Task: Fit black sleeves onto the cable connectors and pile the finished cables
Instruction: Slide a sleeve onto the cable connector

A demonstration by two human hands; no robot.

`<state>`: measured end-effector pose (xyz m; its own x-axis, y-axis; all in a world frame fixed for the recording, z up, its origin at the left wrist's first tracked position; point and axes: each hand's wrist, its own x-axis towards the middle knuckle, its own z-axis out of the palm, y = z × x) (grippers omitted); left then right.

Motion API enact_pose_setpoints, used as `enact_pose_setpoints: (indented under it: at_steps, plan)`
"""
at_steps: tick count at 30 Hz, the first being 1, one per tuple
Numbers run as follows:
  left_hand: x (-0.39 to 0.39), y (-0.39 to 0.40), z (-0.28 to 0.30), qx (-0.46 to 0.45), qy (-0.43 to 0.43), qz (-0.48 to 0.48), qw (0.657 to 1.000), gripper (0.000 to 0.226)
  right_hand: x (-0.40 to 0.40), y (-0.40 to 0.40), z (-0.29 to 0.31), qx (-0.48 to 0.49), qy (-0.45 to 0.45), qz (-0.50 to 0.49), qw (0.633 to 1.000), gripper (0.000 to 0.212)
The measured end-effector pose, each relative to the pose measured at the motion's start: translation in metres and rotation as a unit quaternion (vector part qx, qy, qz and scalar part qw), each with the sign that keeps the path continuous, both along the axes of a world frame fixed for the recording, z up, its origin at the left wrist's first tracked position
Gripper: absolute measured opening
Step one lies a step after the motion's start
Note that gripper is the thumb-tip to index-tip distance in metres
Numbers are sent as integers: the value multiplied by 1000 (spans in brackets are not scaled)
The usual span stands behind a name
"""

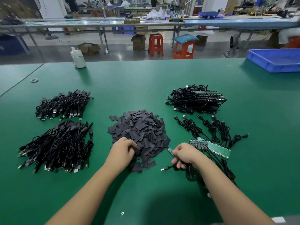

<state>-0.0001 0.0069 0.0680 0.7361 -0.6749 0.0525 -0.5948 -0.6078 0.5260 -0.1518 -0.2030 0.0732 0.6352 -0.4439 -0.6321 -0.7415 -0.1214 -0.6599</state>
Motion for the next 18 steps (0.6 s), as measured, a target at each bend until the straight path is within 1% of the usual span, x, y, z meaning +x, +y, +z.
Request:
enact_pose_setpoints:
  at_steps: [2, 4, 6, 7, 9, 11, 13, 15, 16, 17, 18]
  plan:
    - [3, 1, 1, -27, 46, 21, 998, 23, -5, -6, 7, -45, 78, 64, 994, 26]
    - [4, 2, 0, -33, 69, 30, 997, 24, -7, -11, 15, -83, 153, 124, 977, 33]
    - [3, 2, -1, -22, 73, 30, 997, 23, -8, -15, 23, -108, 189, 166, 962, 33]
    - [2, 2, -1, -15, 73, 26, 997, 21, -7, -16, 26, -116, 187, 177, 959, 33]
    - [1, 2, -3, 3, 65, 10, 998, 16, -4, -16, 29, -111, 128, 163, 972, 28]
    - [0, 2, -4, 24, 42, -12, 999, 15, 1, -12, 29, -85, 16, 125, 988, 18]
    - [0, 3, -5, 32, 29, -20, 999, 18, 8, -2, 28, -68, -85, 112, 988, 14]
    - [1, 2, -5, 17, 39, -5, 999, 21, 17, 9, 22, -51, -151, 88, 983, 16]
    - [1, 2, -4, -12, 73, 13, 997, 21, 21, 15, 17, -45, -167, 68, 983, 18]
    - [1, 1, -3, -57, 138, 39, 988, 21, 25, 21, 14, -43, -174, 50, 983, 20]
    - [0, -1, -1, -112, 222, 64, 966, 21, 28, 27, 10, -43, -175, 37, 983, 20]
